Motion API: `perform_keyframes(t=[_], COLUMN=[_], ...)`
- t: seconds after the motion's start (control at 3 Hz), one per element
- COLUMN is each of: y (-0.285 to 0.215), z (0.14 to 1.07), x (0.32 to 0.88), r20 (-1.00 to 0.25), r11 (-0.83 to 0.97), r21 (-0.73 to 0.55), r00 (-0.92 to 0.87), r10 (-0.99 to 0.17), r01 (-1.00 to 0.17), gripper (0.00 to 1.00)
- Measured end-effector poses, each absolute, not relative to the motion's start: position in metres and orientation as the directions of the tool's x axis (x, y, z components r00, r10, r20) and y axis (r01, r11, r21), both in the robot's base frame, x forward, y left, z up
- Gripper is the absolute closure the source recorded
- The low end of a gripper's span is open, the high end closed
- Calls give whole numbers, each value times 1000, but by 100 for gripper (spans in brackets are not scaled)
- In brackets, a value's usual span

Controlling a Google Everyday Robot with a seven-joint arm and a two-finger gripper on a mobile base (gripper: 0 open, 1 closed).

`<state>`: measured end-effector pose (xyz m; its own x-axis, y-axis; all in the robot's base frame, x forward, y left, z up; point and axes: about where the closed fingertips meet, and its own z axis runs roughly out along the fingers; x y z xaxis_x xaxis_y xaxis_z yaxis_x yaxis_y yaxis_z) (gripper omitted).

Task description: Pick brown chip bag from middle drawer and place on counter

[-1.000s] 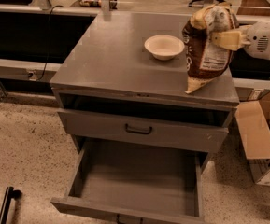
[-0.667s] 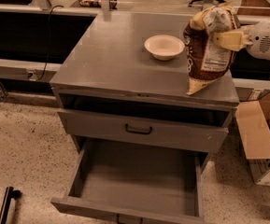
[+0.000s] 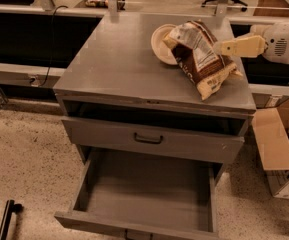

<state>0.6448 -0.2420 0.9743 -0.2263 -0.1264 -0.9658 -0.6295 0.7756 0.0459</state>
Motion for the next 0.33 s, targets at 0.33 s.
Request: perform_keyframes(t=[0.33], y=[-242], z=[974], x=[645], r20=[-966], r11=[776], r21=[46], r00=[-226], r10=[-126], r01=[-630], gripper=[0])
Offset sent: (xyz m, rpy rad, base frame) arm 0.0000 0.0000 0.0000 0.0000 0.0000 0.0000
